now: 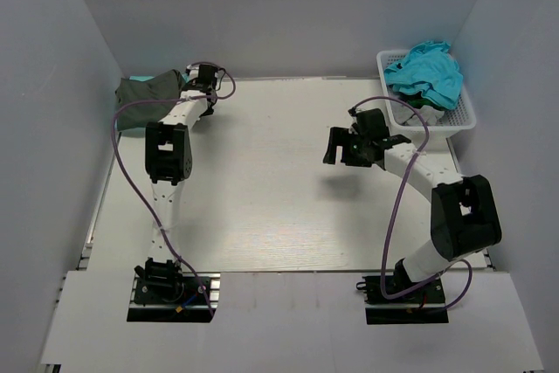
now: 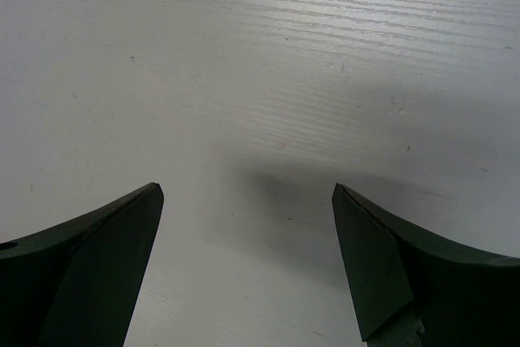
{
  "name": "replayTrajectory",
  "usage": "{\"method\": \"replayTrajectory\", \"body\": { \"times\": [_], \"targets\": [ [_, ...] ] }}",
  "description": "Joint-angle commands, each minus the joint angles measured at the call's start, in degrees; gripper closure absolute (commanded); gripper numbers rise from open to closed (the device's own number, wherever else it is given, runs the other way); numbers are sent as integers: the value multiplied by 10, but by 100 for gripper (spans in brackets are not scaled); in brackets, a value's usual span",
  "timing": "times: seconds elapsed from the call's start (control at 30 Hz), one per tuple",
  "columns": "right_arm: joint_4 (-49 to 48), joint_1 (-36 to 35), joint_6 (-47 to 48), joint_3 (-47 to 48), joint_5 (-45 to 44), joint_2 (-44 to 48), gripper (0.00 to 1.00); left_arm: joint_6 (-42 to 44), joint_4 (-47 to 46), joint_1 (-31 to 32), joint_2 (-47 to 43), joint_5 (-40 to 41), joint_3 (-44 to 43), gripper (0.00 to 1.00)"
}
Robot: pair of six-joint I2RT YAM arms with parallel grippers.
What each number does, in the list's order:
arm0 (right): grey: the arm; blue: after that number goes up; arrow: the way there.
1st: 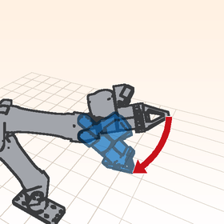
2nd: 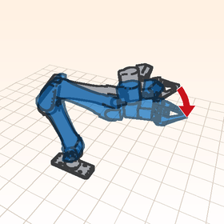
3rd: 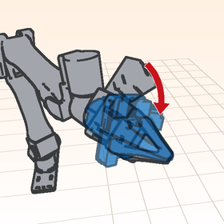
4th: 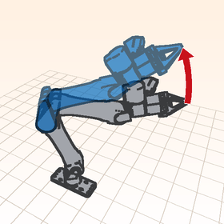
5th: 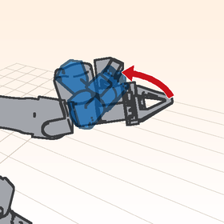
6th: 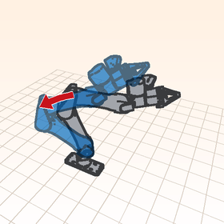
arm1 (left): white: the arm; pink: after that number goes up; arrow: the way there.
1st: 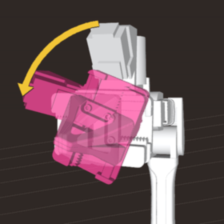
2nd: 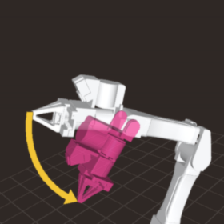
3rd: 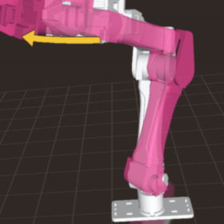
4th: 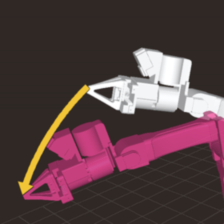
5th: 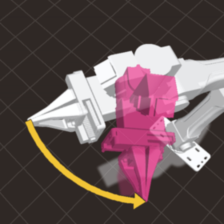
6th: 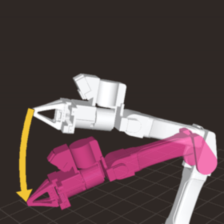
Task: Fold and stack the t-shirts
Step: Put the neatly folded tshirt into the corner of the board with the left arm
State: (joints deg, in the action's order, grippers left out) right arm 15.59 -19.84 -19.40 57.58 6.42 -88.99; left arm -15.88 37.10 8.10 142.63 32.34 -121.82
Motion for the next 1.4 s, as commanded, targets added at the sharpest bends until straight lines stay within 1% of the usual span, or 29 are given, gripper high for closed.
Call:
{"method": "replayTrajectory", "body": {
  "times": [0.0, 0.07, 0.1, 0.17, 0.23, 0.4, 0.5, 0.63, 0.67, 0.73, 0.87, 1.27, 1.37],
  "targets": [
    [-5, 1, 8, 29, 9, -3, 9, -8, 17, 3, 11, -4, -21, 54],
    [-6, 4, 7, 30, 11, -8, 9, -13, 17, 3, 11, -4, -21, 67],
    [-6, 2, 6, 30, 11, -7, 9, -13, 24, 3, 11, -4, -21, 83],
    [-5, 2, 7, 31, 13, -11, 9, -13, 24, 3, 5, 2, -16, 99],
    [-6, 4, 7, 29, 18, -13, 9, -13, 24, 3, -12, 7, -9, 100],
    [-14, 2, 8, 28, 33, -14, 9, 4, 12, 3, -88, 7, 10, 100],
    [-20, 3, 3, 25, 40, -15, 9, 21, -11, 3, -126, 7, 23, 100],
    [-21, 2, 3, 28, 45, -20, 9, 43, -18, 3, -143, 1, 23, 100],
    [-21, 1, 2, 30, 47, -23, 9, 43, -23, 3, -143, 1, 18, 100],
    [-19, 2, 2, 33, 47, -24, 9, 48, -23, 3, -135, 29, 10, 100],
    [-11, 2, 5, 38, 41, -27, 9, 48, 6, 3, -102, 58, -15, 100],
    [-7, 3, 6, 44, 40, -29, 9, 30, 11, -3, -60, 40, 5, 100],
    [-4, 3, 6, 45, 38, -28, 9, 30, 18, -8, -47, 78, -5, 100]
  ]
}}
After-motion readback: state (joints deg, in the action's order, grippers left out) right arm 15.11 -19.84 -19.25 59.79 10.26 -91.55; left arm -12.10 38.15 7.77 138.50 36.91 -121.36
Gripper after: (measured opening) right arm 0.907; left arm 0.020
